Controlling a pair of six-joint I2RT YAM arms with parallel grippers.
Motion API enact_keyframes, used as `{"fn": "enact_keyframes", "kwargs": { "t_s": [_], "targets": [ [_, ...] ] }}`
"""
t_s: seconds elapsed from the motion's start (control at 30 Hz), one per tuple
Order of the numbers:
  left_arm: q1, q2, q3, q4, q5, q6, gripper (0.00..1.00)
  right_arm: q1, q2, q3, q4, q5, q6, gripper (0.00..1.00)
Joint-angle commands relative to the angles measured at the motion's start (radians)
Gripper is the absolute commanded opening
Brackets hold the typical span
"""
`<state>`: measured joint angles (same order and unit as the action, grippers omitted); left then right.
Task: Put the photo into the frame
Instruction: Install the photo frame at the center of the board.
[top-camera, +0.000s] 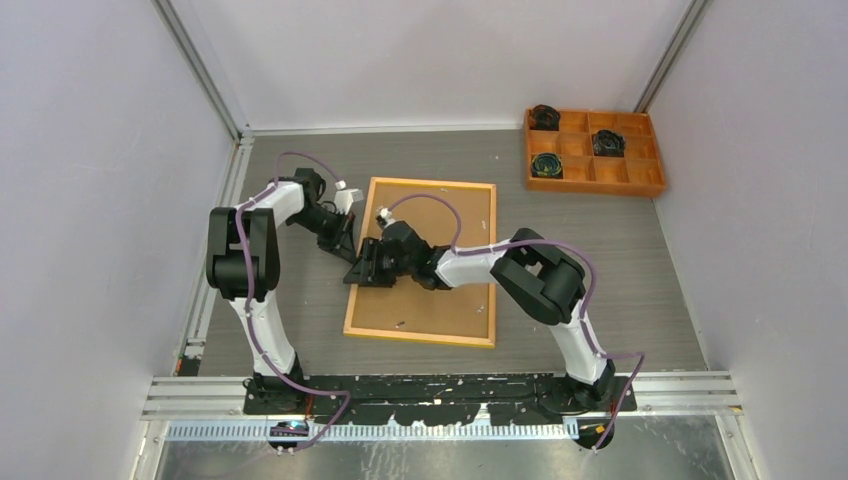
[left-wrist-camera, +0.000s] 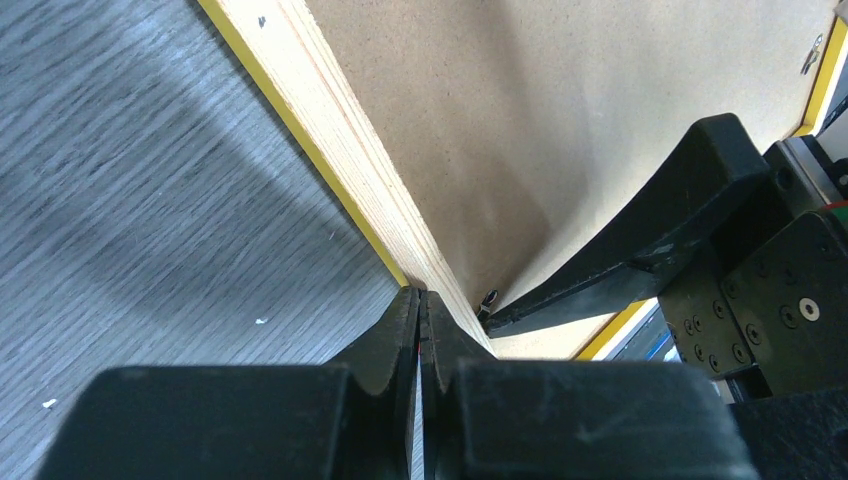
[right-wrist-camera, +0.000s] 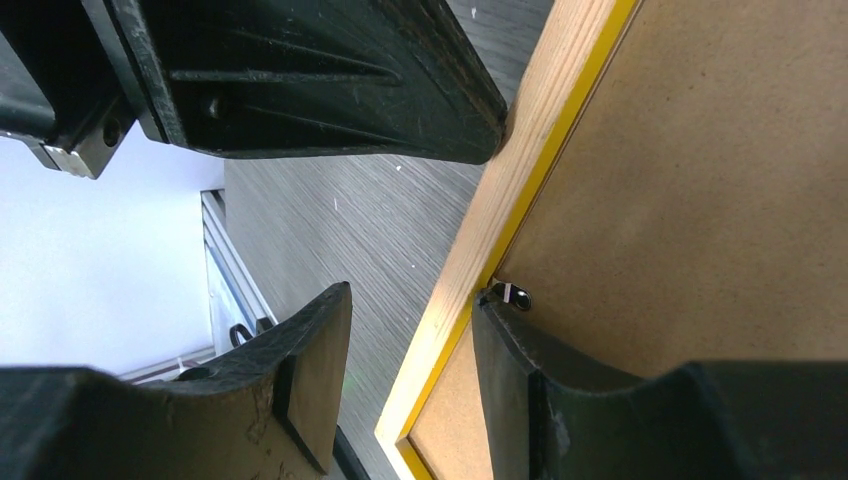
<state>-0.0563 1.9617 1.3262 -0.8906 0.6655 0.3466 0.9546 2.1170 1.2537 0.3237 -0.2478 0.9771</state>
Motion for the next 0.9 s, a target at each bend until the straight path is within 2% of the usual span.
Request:
{"fn": "enact_keyframes", "kwargs": {
  "t_s": [0.0,0.1,0.2,0.33,0.43,0.6,0.87],
  "targets": [
    [-0.001,-0.007,0.006,-0.009,0.019,0.004,0.03,-0.011,-0.017,0.029,0.023,-0.013,-0.024,0.53],
    [0.010,-0.016,0.049,-0.038,0.032,0.001,0.03,-0.053,-0.061,-0.011,0.163,-0.138,0.061,0.55],
    [0.030,-0.015,0.102,-0.035,0.045,-0.030,0.06,-0.119,-0.117,-0.038,0.180,-0.170,0.098,0.57],
    [0.032,0.029,0.174,-0.005,0.046,-0.083,0.17,-0.214,-0.158,-0.005,0.045,-0.149,0.012,0.58],
    [0.032,0.069,0.212,0.019,0.051,-0.127,0.20,-0.272,-0.135,0.047,-0.061,-0.112,-0.053,0.59],
    [0.030,0.123,0.251,0.034,0.056,-0.160,0.19,-0.339,-0.034,0.143,-0.111,-0.107,-0.073,0.59],
    [0.028,0.182,0.290,0.032,0.076,-0.173,0.14,-0.357,0.115,0.336,-0.186,-0.098,-0.104,0.59]
  ]
}}
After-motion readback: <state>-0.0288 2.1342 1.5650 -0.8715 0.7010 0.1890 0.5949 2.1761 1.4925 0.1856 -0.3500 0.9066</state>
